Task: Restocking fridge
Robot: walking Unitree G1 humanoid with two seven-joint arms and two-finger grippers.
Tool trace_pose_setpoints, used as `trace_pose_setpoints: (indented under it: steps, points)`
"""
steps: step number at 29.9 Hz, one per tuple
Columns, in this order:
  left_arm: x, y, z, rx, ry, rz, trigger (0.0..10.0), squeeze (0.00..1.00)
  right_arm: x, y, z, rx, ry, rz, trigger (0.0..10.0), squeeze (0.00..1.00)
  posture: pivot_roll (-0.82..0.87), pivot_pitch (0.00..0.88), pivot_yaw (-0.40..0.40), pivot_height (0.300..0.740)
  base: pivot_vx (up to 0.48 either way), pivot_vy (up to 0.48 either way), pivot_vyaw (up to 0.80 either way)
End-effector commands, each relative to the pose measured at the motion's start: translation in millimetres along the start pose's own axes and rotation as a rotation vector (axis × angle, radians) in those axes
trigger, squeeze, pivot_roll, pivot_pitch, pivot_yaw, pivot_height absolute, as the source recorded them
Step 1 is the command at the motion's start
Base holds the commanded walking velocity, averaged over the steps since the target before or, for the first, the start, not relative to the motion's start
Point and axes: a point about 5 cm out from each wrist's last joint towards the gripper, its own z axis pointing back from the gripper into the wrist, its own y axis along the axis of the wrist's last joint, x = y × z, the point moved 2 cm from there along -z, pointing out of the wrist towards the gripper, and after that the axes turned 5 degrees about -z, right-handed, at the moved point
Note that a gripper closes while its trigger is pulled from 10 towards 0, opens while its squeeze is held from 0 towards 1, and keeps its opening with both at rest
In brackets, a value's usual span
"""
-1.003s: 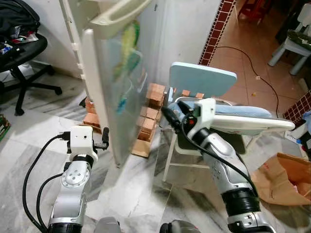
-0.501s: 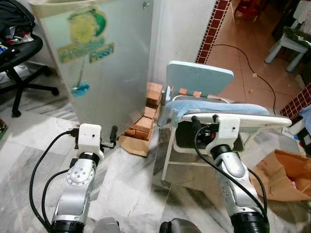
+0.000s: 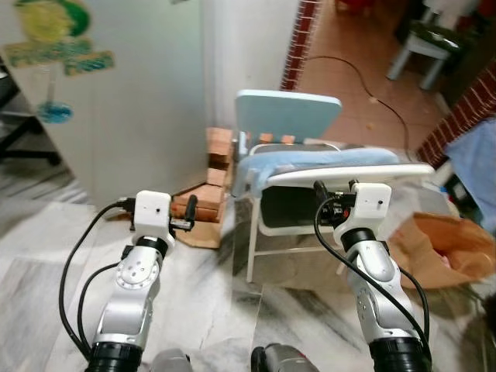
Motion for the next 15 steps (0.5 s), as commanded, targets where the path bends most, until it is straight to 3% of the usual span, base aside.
trace_pose_setpoints:
  steps: [1, 15]
  points:
    - [-5.8, -5.0, 1.8, -0.015, 0.007, -0.015, 10.0, 0.00, -4.1, 0.5, -1.7, 0.005, 0.004, -0.003, 10.0, 0.00, 0.01, 0.051, -0.051, 0.740, 0.000, 0.461, 0.00]
    - [0.0, 0.5, 2.0, 0.032, -0.048, -0.017, 10.0, 0.00, -4.2, -0.4, -4.9, 0.004, 0.006, -0.001, 10.0, 0.00, 0.02, 0.039, -0.050, 0.740, 0.000, 0.462, 0.00]
